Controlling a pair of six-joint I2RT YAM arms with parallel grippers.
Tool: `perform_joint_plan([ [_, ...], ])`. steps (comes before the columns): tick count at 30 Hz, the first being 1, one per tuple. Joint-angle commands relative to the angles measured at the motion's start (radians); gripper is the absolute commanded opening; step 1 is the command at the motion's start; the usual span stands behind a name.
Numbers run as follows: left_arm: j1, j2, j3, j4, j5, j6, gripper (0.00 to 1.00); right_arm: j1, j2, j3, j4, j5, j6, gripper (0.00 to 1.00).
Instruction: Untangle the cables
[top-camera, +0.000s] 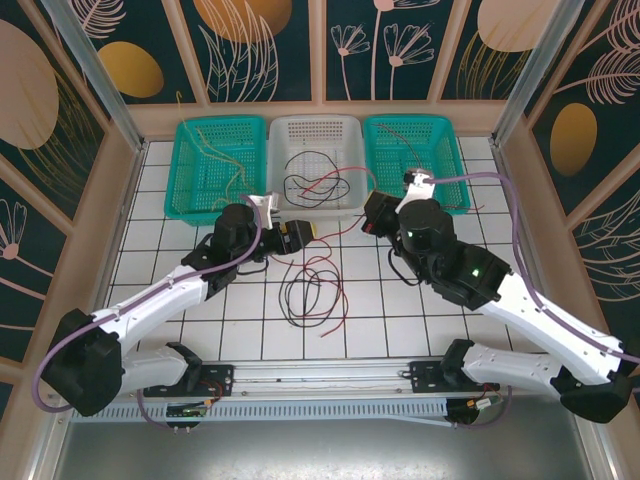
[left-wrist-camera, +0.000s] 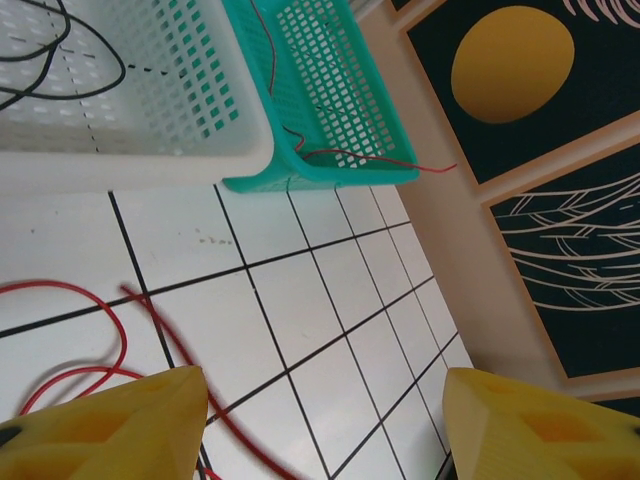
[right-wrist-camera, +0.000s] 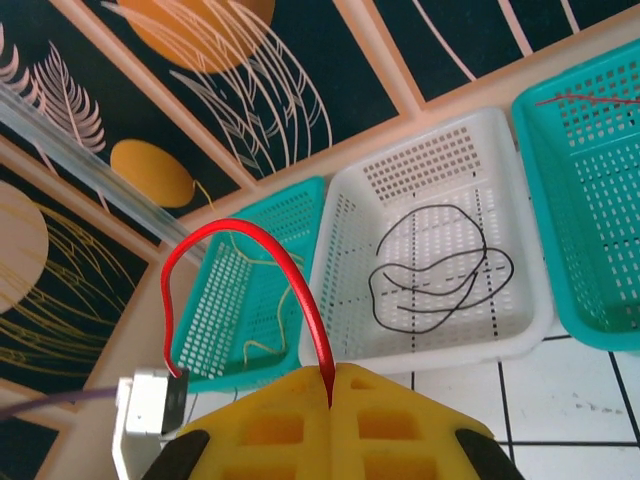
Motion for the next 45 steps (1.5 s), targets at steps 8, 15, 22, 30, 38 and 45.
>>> perform_joint_plan([
  [8, -0.006, -0.047, -0.029, -0.007, -0.043, 0.004, 0.63, -0.266, 0.065, 0.181, -0.033, -0.057, -0.01, 0.0],
  [15, -0.006, -0.091, -0.011, -0.235, -0.29, 0.067, 0.64, -0.549, 0.179, 0.286, 0.001, -0.195, -0.073, 0.0],
  [22, -0.006, -0.131, -0.037, -0.358, -0.409, 0.08, 0.68, -0.803, 0.388, 0.33, 0.054, -0.454, -0.04, 0.0],
  [30, -0.003, -0.093, -0.042, -0.526, -0.614, 0.038, 0.72, -0.872, 0.605, 0.366, 0.005, -0.58, -0.07, 0.43],
  [38, 0.011, 0.011, -0.068, -0.419, -0.524, -0.065, 0.71, -0.859, 0.425, 0.198, 0.013, -0.585, -0.075, 0.48],
  [45, 0.038, 0.143, -0.057, -0.306, -0.492, -0.133, 0.65, -0.645, 0.197, 0.007, -0.018, -0.505, -0.07, 0.48],
])
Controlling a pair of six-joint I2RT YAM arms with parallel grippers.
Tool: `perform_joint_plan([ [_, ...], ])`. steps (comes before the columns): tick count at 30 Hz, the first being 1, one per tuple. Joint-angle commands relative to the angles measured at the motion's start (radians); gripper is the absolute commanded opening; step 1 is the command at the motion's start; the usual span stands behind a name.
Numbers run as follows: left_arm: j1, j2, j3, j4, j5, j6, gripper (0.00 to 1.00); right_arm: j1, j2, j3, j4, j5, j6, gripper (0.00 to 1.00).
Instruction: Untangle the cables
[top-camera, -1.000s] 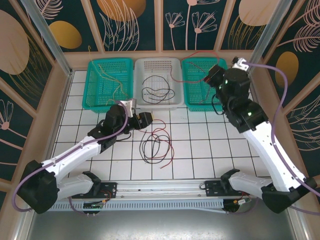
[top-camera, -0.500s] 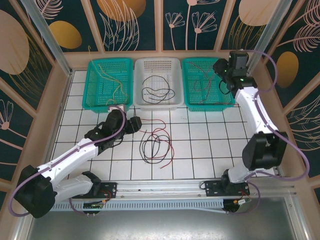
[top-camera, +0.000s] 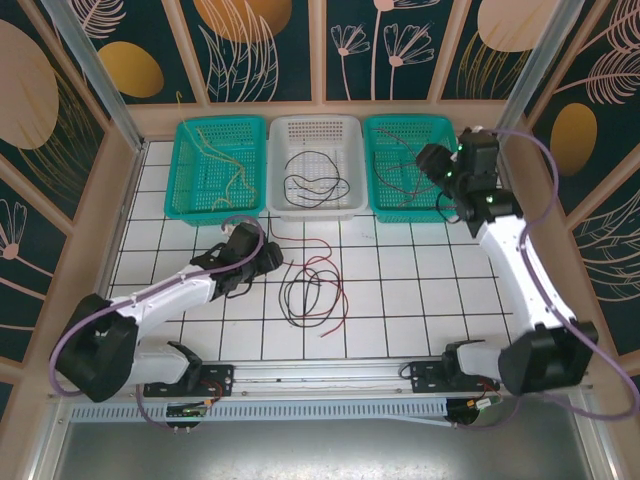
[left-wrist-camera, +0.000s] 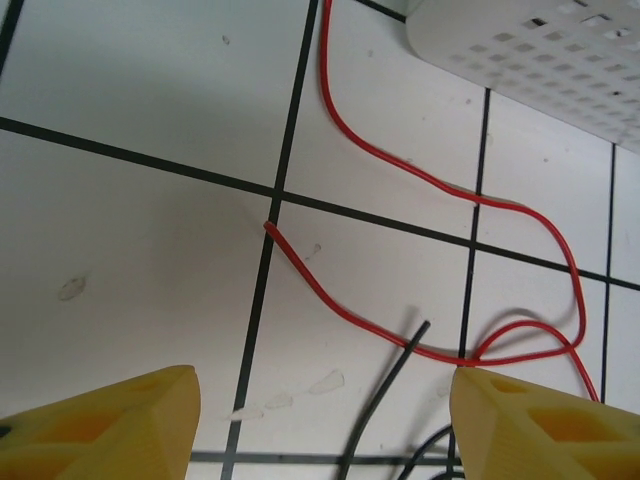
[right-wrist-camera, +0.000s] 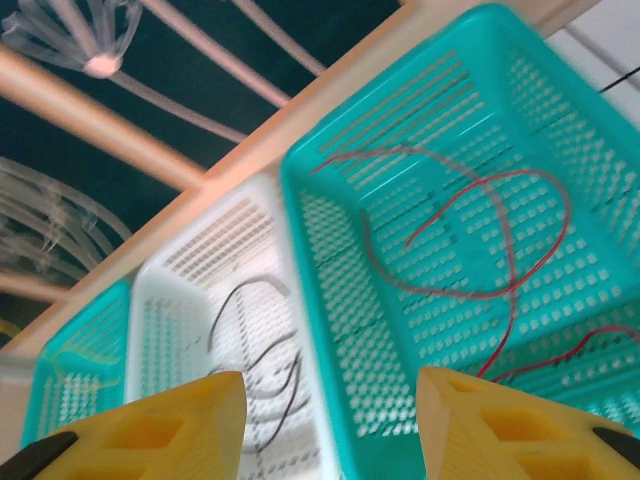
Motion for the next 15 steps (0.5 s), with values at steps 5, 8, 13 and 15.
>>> perform_joint_plan([
  [5, 0.049, 0.127, 0.021, 0.114, 0.036, -0.075, 0.59, 0.328, -0.129, -0.158, -0.052, 0.159, 0.04, 0.48],
  [8, 0.066, 0.171, 0.04, 0.118, 0.033, -0.083, 0.55, 0.427, -0.154, -0.2, -0.048, 0.185, 0.08, 0.47],
  [13, 0.076, 0.216, 0.056, 0.161, 0.034, -0.085, 0.53, 0.53, -0.166, -0.224, -0.022, 0.223, 0.098, 0.47],
  [15, 0.078, 0.236, 0.068, 0.179, 0.042, -0.086, 0.51, 0.555, -0.162, -0.219, -0.015, 0.239, 0.097, 0.47],
])
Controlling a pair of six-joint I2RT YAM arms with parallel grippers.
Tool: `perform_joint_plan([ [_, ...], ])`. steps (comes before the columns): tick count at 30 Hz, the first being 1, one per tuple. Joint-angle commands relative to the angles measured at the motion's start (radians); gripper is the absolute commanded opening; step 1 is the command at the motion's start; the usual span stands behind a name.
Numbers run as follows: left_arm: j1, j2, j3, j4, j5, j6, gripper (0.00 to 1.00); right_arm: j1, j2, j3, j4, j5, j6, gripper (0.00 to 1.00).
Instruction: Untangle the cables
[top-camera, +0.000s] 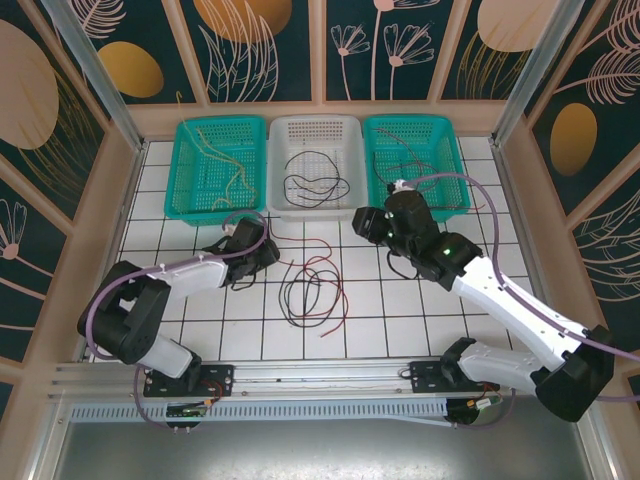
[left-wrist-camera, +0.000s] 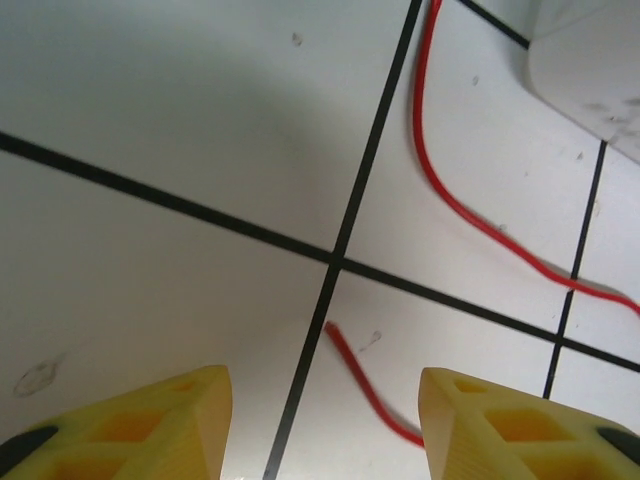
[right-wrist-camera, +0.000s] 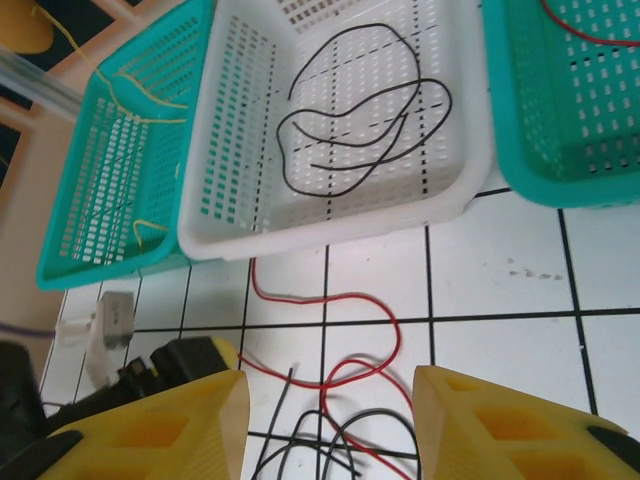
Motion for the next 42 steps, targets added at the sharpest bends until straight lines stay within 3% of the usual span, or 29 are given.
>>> perform_joint_plan([
  [1, 0.009, 0.037, 0.04, 0.061, 0.02, -0.016, 0.48, 0.04, -0.024, 0.004, 0.024, 0.076, 0.024, 0.46],
  [7, 0.008, 0.075, 0.082, 0.038, 0.004, 0.004, 0.25, 0.06, -0.022, 0.016, 0.023, 0.105, 0.022, 0.46],
  [12, 0.007, 0.04, 0.111, -0.024, -0.028, 0.076, 0.0, 0.065, -0.028, 0.009, 0.035, 0.096, 0.015, 0.46],
  [18, -0.021, -0.168, 0.128, -0.104, -0.011, 0.206, 0.0, 0.119, 0.0, 0.014, 0.105, 0.038, -0.05, 0.48],
  [25, -0.048, -0.378, 0.288, -0.225, 0.154, 0.401, 0.0, 0.241, 0.099, 0.072, 0.197, 0.002, -0.183, 0.58],
  [31, -0.048, -0.397, 0.476, -0.326, 0.273, 0.485, 0.0, 0.274, 0.159, 0.123, 0.247, -0.02, -0.245, 0.61],
  [42, -0.048, -0.399, 0.61, -0.399, 0.375, 0.542, 0.0, 0.275, 0.246, 0.232, 0.205, 0.017, -0.32, 0.64],
])
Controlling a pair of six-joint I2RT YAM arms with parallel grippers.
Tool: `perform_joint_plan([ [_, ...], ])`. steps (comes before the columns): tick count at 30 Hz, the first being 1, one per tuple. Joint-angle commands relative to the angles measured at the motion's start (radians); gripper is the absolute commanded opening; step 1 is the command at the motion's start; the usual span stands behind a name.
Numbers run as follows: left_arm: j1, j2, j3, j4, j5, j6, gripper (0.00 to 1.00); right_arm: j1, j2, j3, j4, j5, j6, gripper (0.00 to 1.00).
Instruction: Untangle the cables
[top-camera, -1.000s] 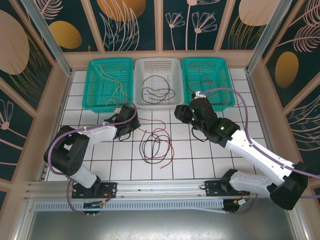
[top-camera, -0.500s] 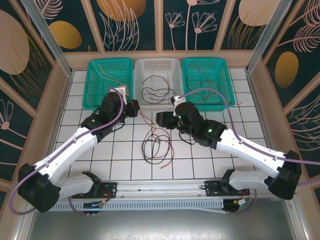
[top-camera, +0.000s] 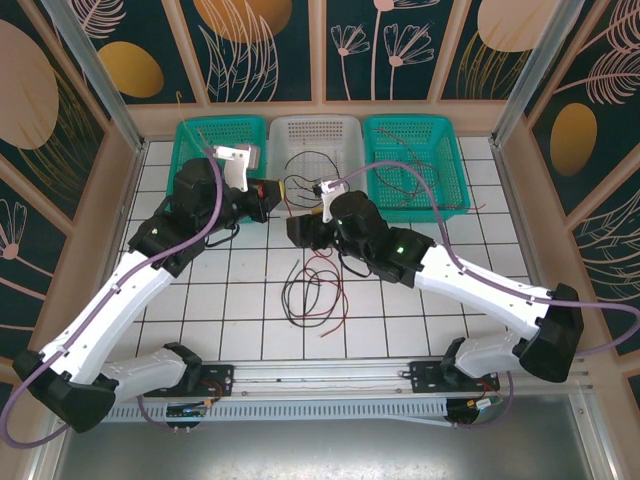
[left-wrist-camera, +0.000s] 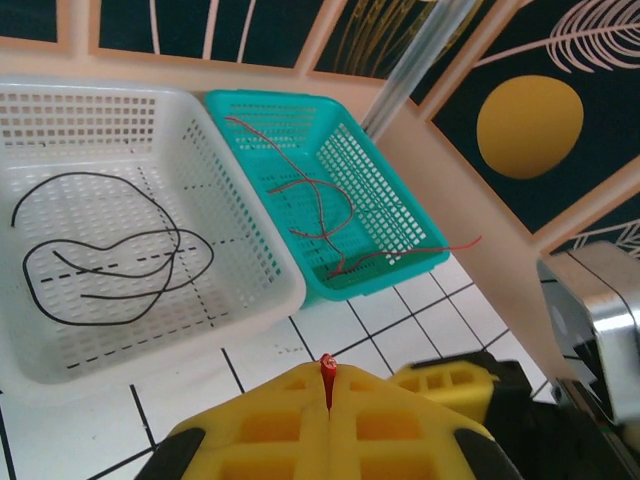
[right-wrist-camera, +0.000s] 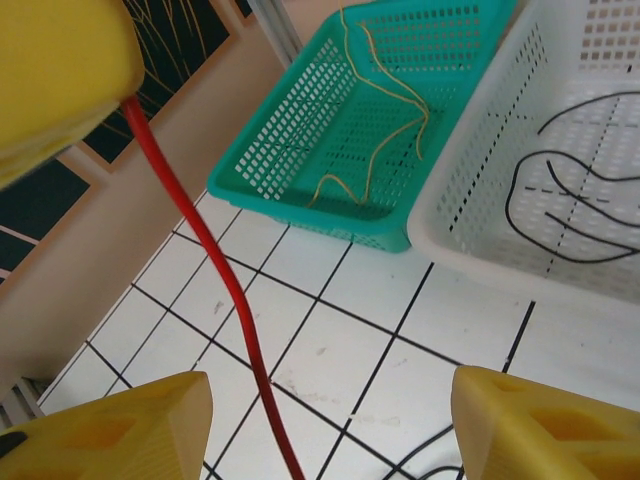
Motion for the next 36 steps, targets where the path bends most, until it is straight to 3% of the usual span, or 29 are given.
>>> perform_joint_plan([
  [1, 0.0, 0.0, 0.054, -0.047, 0.058, 0.043, 0.0, 0.006, 0.022, 0.04, 0.008, 0.014, -0.036, 0.62],
  [10, -0.001, -0.011, 0.093, -0.075, 0.052, 0.052, 0.0, 0.006, 0.038, 0.043, 0.026, -0.018, -0.014, 0.4],
  [16, 0.0, -0.014, 0.07, -0.055, 0.012, 0.044, 0.0, 0.01, 0.032, 0.043, 0.033, -0.043, -0.006, 0.0],
  [17, -0.001, -0.014, 0.066, -0.051, -0.007, 0.039, 0.01, 0.01, 0.025, 0.041, 0.038, -0.044, -0.002, 0.0],
  [19, -0.001, -0.021, 0.045, -0.031, -0.066, 0.023, 0.36, 0.012, 0.001, 0.032, 0.055, -0.043, 0.007, 0.0],
  [22, -0.001, -0.049, -0.009, 0.018, -0.177, -0.005, 0.67, 0.007, -0.053, 0.016, 0.074, -0.007, 0.023, 0.0],
  [27, 0.001, -0.099, -0.13, 0.129, -0.244, -0.063, 0.74, -0.014, -0.119, 0.049, 0.071, 0.012, 0.057, 0.0],
  [30, 0.001, -0.137, -0.227, 0.264, -0.182, -0.091, 0.76, -0.014, -0.149, 0.074, 0.086, 0.011, 0.071, 0.0],
  [36, 0.0, -0.156, -0.378, 0.571, 0.043, -0.133, 0.77, -0.02, -0.193, 0.104, 0.156, -0.017, 0.098, 0.0],
])
